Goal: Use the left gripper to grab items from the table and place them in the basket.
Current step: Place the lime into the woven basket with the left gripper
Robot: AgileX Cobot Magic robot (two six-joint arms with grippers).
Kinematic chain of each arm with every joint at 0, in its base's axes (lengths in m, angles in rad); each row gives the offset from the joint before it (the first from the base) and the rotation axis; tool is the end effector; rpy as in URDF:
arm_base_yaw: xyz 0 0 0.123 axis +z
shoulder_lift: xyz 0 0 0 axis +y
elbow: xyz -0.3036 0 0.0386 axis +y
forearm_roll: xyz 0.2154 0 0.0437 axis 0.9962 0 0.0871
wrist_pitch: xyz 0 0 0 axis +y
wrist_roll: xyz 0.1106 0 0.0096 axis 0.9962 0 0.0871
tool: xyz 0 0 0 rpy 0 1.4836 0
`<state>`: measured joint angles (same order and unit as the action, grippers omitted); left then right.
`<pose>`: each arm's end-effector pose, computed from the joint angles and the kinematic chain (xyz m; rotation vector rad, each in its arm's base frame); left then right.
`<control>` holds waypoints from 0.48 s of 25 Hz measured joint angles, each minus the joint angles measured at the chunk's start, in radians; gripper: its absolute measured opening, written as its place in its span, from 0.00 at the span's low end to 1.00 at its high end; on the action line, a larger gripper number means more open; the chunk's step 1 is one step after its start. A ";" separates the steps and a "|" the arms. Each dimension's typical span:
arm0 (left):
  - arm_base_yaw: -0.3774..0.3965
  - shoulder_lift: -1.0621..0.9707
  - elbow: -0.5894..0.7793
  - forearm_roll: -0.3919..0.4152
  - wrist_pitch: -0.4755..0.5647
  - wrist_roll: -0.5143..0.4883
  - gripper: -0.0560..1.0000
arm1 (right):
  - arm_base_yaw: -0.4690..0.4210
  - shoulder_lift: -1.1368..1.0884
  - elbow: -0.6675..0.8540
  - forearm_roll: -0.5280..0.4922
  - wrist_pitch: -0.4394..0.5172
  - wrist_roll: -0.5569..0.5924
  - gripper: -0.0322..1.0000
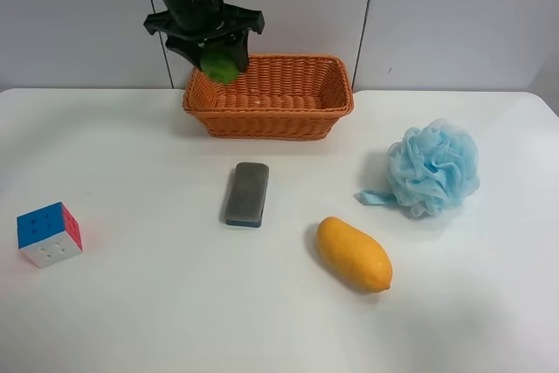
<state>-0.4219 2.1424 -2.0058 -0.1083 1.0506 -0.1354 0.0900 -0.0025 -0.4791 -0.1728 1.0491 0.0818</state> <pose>0.4212 -0.2005 0.2730 0.3436 2.6787 -0.3170 -0.0338 -0.0197 0.2492 -0.0035 2.0403 -0.0997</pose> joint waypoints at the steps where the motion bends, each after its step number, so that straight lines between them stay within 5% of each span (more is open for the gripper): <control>1: 0.000 0.020 -0.028 0.000 -0.023 0.007 0.63 | 0.000 0.000 0.000 0.000 0.000 0.000 0.99; 12: 0.000 0.178 -0.074 0.000 -0.342 0.021 0.63 | 0.000 0.000 0.000 0.000 0.000 0.000 0.99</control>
<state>-0.4219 2.3208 -2.0802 -0.1083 0.7087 -0.1142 0.0900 -0.0025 -0.4791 -0.1728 1.0491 0.0818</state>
